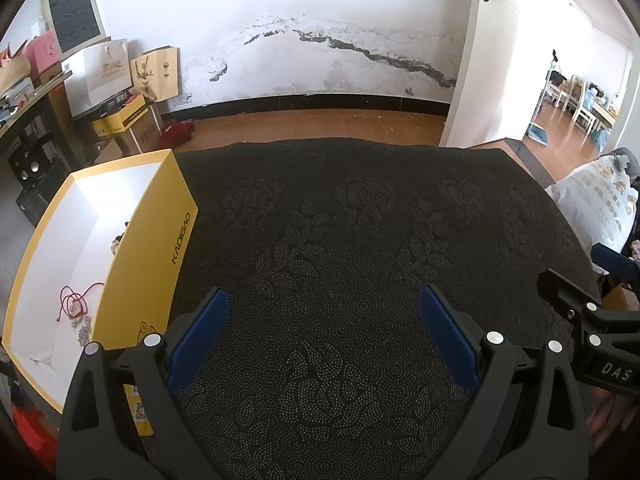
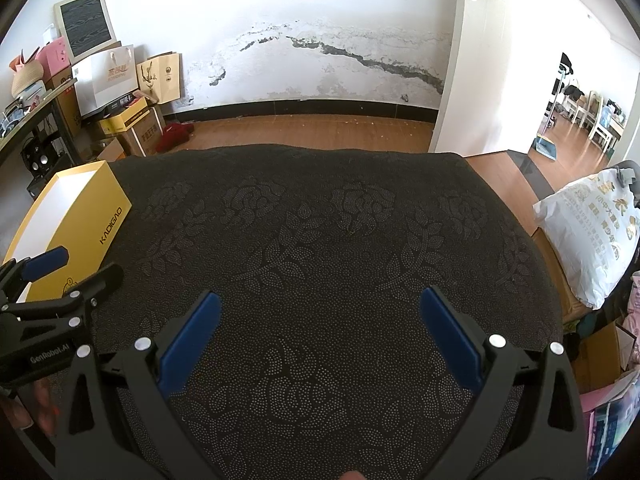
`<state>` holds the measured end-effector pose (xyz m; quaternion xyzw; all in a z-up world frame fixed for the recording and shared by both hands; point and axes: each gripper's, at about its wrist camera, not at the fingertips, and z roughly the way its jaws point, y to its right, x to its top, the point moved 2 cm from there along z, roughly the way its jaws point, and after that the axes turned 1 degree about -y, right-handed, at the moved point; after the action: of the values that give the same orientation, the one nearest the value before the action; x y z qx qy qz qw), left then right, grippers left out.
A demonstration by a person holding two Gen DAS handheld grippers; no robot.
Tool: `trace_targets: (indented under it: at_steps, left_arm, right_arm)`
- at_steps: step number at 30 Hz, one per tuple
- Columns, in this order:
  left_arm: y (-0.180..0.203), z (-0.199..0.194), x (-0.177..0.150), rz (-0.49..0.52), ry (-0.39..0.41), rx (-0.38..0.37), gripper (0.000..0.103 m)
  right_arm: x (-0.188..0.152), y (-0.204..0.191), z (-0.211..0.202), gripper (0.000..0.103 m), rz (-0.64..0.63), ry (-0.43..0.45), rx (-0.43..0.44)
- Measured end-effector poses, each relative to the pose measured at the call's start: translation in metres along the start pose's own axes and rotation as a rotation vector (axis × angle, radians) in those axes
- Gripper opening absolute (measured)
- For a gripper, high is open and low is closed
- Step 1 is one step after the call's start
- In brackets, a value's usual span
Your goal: Organize jewelry
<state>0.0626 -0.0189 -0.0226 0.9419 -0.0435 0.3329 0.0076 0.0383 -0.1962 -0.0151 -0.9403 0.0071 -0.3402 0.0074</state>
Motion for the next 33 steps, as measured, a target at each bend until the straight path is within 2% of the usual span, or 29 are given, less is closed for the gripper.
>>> trace_targets:
  at_steps: [11,16,18,22,28,33]
  left_arm:
    - [0.0001,0.0019,0.0012,0.001,-0.005,0.011,0.094]
    - [-0.0008,0.0033,0.0002,-0.01,-0.015,-0.008,0.094]
    - [-0.0004,0.0035,-0.0004,-0.001,-0.012,-0.005,0.097]
    - [0.0019,0.0005,-0.0003,0.016,0.008,-0.01,0.097]
    - [0.0055,0.0042,-0.0023,0.046,-0.01,0.015,0.097]
    - [0.0065,0.005,-0.0028,0.04,-0.013,0.001,0.097]
  right_arm:
    - [0.0005,0.0,-0.0003,0.097,0.0,0.003,0.0]
    - [0.0003,0.0,-0.0001,0.097,0.0,0.003,0.0]
    - [0.0003,0.0001,-0.0002,0.097,-0.001,0.005,-0.002]
    - [0.0013,0.0013,0.0,0.097,0.003,0.01,-0.007]
    - [0.0018,-0.0003,-0.0008,0.097,0.002,0.015,-0.011]
    - [-0.0006,0.0003,-0.0015,0.097,0.002,0.017,-0.013]
